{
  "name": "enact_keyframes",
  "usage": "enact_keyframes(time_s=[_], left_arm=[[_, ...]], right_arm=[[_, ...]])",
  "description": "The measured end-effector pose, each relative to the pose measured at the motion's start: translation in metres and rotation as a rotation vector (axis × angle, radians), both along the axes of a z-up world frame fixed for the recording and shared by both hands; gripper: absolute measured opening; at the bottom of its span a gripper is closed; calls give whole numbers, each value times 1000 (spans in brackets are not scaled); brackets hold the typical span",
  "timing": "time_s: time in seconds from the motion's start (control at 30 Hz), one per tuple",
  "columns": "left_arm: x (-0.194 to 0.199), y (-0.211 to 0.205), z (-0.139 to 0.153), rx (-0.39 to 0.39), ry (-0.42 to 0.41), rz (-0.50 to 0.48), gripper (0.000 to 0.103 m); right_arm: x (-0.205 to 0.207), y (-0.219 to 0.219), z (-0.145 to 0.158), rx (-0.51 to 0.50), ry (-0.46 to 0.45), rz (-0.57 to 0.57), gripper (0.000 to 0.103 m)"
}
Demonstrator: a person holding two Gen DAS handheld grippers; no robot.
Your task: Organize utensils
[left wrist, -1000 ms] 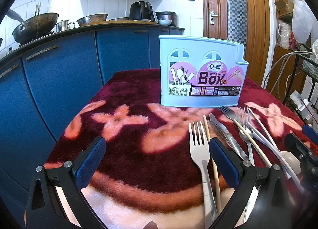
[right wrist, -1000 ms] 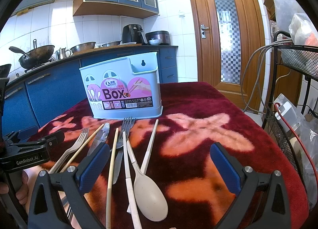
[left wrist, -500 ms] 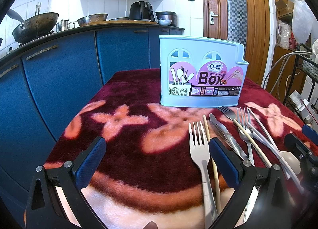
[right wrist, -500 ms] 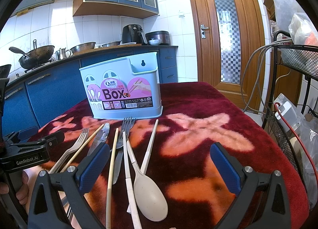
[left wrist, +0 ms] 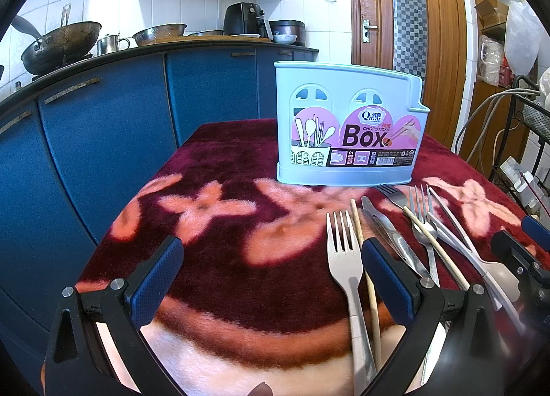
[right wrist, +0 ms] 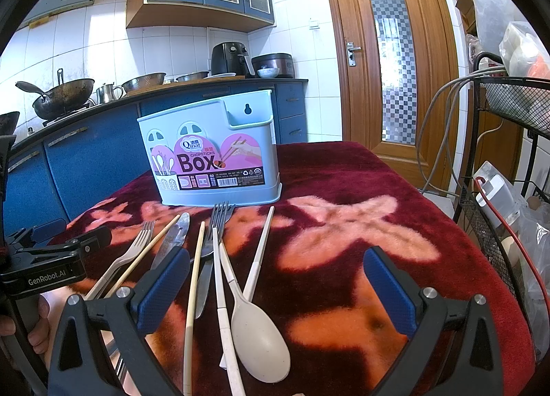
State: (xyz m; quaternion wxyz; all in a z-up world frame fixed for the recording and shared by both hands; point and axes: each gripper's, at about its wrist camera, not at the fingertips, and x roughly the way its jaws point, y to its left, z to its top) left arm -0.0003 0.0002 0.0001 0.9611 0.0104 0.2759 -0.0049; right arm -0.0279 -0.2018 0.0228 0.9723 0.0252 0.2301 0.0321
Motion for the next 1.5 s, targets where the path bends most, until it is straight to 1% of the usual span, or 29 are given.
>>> enact_keyframes(time_s=[1.0,1.27,1.37,1.5], left_arm=[[1,-1,0,-1,8,4,103],[12,2,2,-19,81,0,103],[17,0,3,-10,105,-15,103],[25,-8,4,38,140,-33,103]], right_arm=[[0,0,1,7,5,1,103],[9,-5,10,20,61,43,103],[14,-4,20,-10,99,68,103],[27,1,26,-83,164,91,103]])
